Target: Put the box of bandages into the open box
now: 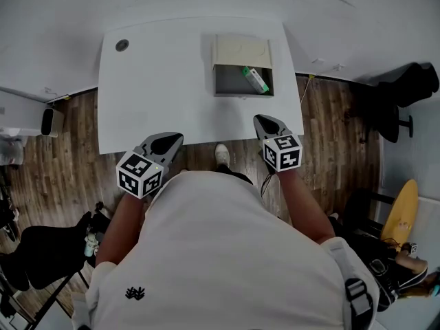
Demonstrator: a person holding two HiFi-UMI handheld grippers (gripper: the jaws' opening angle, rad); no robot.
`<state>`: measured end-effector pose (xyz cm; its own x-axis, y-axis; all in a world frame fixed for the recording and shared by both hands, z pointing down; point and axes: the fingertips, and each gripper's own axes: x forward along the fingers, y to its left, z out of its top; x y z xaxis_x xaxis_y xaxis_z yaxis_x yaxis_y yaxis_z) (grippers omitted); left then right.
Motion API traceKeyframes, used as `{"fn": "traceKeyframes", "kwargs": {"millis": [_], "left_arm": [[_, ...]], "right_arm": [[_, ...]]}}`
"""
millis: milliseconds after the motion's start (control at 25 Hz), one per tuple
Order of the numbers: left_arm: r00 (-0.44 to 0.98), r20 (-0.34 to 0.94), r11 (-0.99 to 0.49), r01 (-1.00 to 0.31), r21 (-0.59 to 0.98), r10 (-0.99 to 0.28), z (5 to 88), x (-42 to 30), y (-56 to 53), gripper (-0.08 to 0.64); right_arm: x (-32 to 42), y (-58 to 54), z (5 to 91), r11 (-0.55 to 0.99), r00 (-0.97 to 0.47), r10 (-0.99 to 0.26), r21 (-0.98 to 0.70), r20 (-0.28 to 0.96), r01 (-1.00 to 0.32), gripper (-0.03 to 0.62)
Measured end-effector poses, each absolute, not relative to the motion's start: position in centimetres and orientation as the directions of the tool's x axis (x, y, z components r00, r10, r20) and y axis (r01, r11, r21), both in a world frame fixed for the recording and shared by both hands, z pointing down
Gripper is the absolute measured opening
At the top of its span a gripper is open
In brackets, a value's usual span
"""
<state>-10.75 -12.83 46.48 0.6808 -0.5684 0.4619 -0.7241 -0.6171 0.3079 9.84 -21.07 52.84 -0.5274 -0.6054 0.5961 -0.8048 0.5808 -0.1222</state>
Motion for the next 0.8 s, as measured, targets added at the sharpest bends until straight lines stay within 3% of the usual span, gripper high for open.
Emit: {"fn": "traceKeyframes", "kwargs": {"millis": [800], "left_arm": [[0.716,0.449,-0.650,-0.688,0.322,-0.535,47.8,-14.8,-7.3,0.006]], "right_arm": [[2.7,-11.4,50.8,0.635,-0.587,-0.573,-0.143,0.572,-0.759,0.008]]}}
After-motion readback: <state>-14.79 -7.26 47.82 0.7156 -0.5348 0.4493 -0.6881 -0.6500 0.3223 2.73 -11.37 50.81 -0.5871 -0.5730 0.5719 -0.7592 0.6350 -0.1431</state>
